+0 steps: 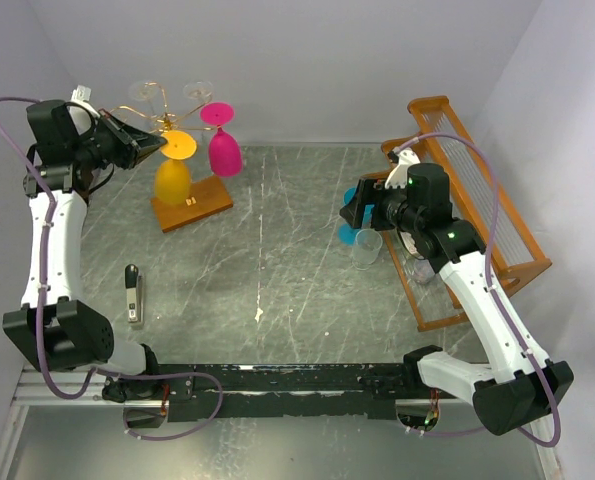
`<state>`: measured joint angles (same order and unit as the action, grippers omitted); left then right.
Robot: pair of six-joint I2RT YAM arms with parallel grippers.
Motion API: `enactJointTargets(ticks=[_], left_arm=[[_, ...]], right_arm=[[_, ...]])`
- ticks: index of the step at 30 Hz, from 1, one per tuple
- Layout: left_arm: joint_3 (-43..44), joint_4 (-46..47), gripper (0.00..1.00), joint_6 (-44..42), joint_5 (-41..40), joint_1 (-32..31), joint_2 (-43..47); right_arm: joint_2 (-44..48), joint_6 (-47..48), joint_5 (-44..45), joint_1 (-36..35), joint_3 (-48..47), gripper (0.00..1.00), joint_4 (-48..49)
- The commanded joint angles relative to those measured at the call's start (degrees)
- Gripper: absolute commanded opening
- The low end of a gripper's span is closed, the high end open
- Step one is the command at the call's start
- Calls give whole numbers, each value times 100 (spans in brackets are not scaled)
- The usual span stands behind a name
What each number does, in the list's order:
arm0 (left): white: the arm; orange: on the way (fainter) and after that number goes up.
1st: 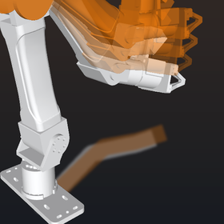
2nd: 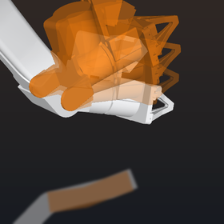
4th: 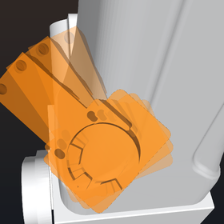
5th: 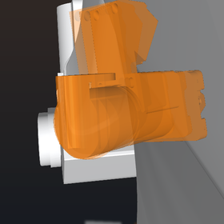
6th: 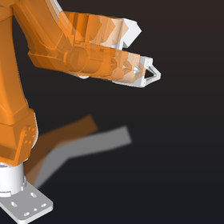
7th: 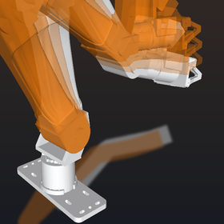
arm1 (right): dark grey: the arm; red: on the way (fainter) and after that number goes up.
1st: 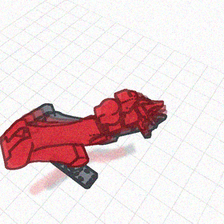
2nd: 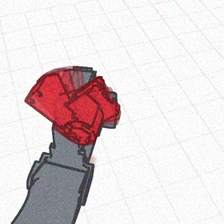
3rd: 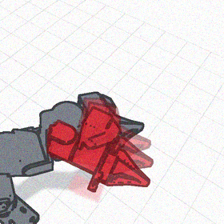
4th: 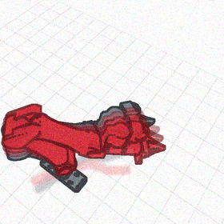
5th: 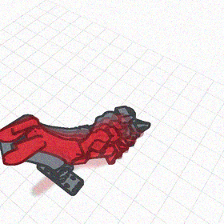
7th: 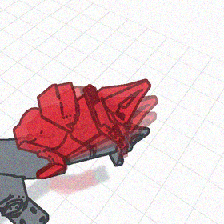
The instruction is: Take the wine glass off the wine glass rack
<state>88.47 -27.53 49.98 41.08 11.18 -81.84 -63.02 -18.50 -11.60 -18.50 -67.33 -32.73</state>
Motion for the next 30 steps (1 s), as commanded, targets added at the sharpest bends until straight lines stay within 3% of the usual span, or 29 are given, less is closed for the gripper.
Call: enactJointTargets(ticks=[1,10,18,30], left_arm=[[-145,879,7,611,559,187,153],[-273,1784,7,1309,620,196,-134],[70,1628,7,1252,488,138,-401],[338,1617,7,1261,146,-432,-660]], right_arm=[[131,-35,-68,-8,29,82,85],[146,-26,-58,-5,1,82,56],[118,-44,-112,-13,22,82,95],[142,-73,-157,-8,3,84,75]])
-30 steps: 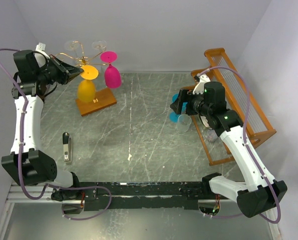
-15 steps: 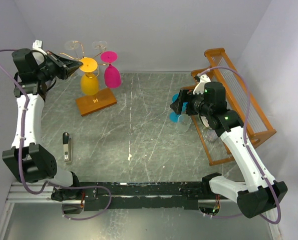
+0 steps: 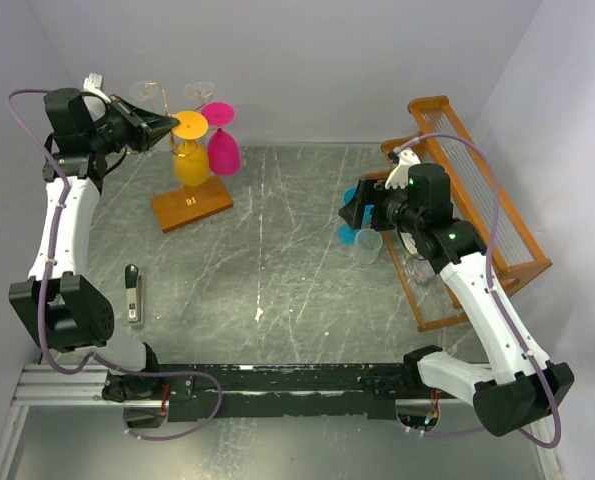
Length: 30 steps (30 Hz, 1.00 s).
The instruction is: Take the wine glass off the wine glass rack
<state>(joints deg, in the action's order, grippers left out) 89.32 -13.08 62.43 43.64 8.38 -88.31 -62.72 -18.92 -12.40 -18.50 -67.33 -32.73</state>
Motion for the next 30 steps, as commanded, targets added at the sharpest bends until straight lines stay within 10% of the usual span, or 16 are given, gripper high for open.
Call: enactJointTargets(ticks=[1,19,30], left_arm=[[275,146,7,0,-122,-187,-18],[-390,438,7,111,-104,-627,784],[-1972,2088,7,1282,562,-928,2025]], right_arm=[[123,-45,-93,-8,13,84,91],[144,-541,-890,-13,252,90,561],[275,-1993,-2395,-66,1120,92,2477]])
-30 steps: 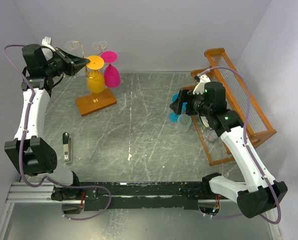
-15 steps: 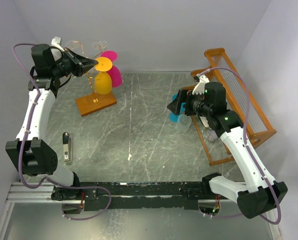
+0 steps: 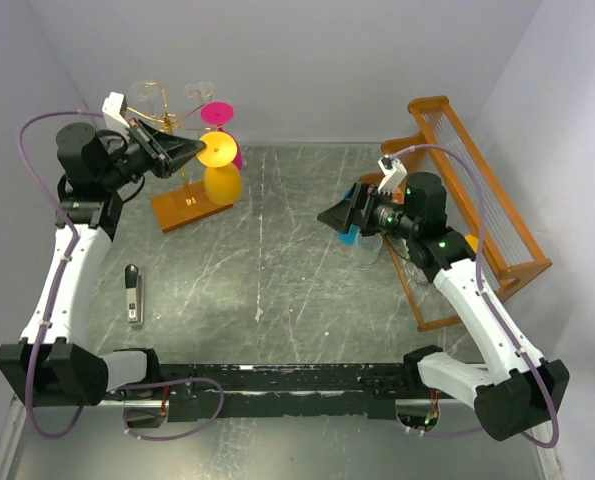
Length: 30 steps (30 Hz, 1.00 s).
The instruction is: Take the wine glass off the wine glass rack
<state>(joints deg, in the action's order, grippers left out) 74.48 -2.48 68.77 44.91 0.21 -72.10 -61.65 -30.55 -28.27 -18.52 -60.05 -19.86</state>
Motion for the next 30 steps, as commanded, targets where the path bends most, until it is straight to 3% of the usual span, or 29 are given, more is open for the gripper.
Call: enactJointTargets(ticks=[1,12,22,27,30], left_arm=[[-634,1182,7,830,452,-129,554],[-1865,3726,7,3168,640,-231,1815],[-2484,5838,7,5239,512,-296,2289],[-2747,6431,7,5686,320,-456,2365],[-2974,6892,7,6018,136,-523,2384]], right_arm=[[190,-1062,-955,-105,546,92,1542],[65,-2666,-440,-1798,1329,93,4446],[-90,-3574,-42,-2185,1749,91,6834],[-383,-3700,-12,-2368,1575,84,7425],[-541,-3813,-24,-2488,1524,72,7846]])
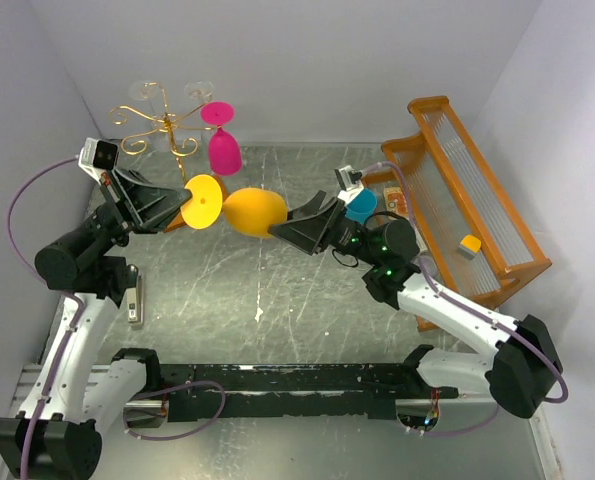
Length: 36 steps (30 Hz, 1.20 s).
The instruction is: Take the wine glass off the wine glass rack
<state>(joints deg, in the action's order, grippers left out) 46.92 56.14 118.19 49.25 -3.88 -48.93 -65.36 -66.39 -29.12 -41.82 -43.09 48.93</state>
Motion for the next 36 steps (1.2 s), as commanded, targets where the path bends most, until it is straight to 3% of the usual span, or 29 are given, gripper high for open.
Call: enactJointTargets(ticks=[1,9,15,20,25,29,32,36], left_arm=[[-314,1210,7,1183,-366,-127,59],[-575,1632,7,1481,-549,-216,63],[-530,1477,8,1303,-375,-271,24],[-525,812,24,628,-60,-280,166],[-338,-869,54,-727,225,-280,417],[-78,-3076,76,-2510,283,-279,673],[191,-5051,85,-3825,48,-273,802],[479,-6680,87,-5118,-379,-273,752]], right_arm=[[-209,-254,46,-199,-177,68,1101],[-129,-194,181,-453,17,49,1852],[-79,-160,203,-507,93,24,2097],[111,43,218,-509,203,1,2109],[652,732,515,-498,327,0,1091],[1191,1711,918,-495,215,0,-315],[1587,2495,1624,-498,-64,0,-1980],[1797,3291,2555,-497,-362,0,-3803]])
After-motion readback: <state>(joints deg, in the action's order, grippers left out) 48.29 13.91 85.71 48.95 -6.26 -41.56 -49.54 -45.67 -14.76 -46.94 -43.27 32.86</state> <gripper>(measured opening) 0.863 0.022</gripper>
